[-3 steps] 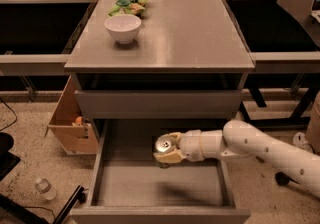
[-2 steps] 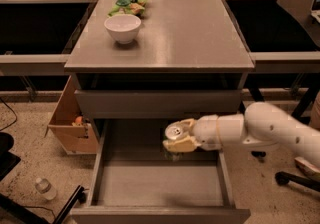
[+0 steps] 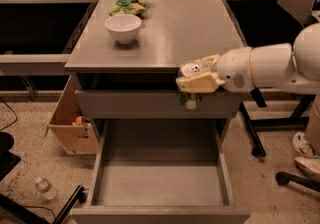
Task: Pick green can from middle drawer and place on counter
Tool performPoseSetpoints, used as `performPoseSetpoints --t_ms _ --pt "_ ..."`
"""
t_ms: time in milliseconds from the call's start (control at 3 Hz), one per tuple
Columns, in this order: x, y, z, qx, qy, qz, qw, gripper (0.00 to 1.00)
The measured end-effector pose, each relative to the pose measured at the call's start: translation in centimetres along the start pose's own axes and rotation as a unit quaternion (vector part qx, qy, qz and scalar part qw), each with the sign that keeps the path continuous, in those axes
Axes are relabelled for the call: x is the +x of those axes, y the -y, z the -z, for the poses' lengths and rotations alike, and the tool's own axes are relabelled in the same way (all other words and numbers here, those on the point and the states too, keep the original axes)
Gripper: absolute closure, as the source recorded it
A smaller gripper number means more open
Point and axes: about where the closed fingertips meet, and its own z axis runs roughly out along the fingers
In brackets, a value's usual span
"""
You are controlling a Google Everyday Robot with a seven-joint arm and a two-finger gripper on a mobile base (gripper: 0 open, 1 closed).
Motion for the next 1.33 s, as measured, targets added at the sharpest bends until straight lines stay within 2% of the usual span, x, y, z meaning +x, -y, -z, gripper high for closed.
performPoseSetpoints --t_ms 333,667,1000,1333 --pt "-6.8 2.6 1.8 0.065 0.017 -0.001 0.9978 1.00" --pt "-11.2 7.6 1.4 0.141 0.035 -0.021 0.9892 1.00" --pt "-13.1 12.6 -0.8 0.188 0.039 -0.049 0.9803 1.00" --pt "-13.1 16.9 -3.4 0.207 0.038 -0.091 0.9734 1.00"
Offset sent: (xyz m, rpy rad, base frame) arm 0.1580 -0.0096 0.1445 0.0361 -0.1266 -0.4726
